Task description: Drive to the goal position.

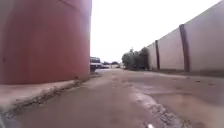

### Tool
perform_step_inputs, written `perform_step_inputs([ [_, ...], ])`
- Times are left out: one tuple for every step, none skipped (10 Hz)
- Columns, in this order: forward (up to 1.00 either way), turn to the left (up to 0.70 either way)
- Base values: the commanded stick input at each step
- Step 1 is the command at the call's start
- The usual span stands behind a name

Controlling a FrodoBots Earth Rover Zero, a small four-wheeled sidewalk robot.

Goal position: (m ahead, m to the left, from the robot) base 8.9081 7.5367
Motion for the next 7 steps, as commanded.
perform_step_inputs([
  [0.3,0.0],
  [0.3,0.0],
  [0.3,0.0],
  [0.3,0.0],
  [0.3,0.0],
  [0.3,0.0],
  [0.3,0.0],
])
